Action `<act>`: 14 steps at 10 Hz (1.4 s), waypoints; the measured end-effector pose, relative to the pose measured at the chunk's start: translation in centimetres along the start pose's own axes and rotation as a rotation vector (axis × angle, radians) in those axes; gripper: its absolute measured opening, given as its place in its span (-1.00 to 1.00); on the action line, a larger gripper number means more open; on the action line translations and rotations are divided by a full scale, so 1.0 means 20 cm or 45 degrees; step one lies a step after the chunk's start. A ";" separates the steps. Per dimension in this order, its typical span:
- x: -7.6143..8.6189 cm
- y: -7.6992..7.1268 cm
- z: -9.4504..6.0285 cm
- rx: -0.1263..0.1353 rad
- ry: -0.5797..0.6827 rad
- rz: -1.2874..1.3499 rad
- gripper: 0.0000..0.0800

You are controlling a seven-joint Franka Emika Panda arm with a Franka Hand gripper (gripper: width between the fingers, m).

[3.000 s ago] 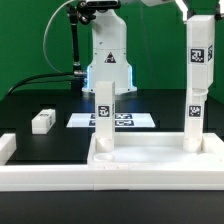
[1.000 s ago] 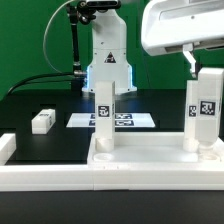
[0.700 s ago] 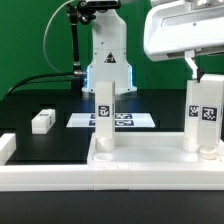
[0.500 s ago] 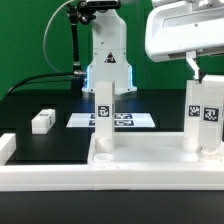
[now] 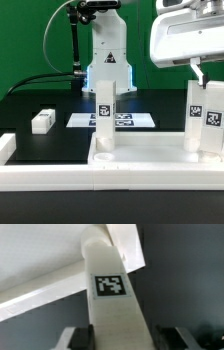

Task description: Assemble desk

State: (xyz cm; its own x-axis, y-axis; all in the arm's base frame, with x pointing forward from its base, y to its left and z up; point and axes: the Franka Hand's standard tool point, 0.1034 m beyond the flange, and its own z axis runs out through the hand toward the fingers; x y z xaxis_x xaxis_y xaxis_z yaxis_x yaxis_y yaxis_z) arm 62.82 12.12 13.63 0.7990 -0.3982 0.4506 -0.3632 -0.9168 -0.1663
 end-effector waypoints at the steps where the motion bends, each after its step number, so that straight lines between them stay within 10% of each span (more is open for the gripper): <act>1: 0.00 0.00 0.00 0.001 0.002 0.005 -0.28; 8: 0.02 0.02 0.00 -0.003 0.000 0.012 -0.28; 10: 0.02 0.02 0.00 -0.003 -0.001 0.012 0.46; 14: 0.02 0.02 0.00 -0.004 -0.001 0.011 0.61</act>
Offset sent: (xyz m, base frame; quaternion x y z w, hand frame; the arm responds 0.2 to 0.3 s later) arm -0.0006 0.0015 -0.0034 0.0110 -0.0250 0.0173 0.9995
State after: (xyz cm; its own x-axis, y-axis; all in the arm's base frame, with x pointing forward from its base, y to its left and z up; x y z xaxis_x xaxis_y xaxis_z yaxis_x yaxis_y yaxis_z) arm 63.00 11.57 13.67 0.7962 -0.4062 0.4484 -0.3715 -0.9132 -0.1676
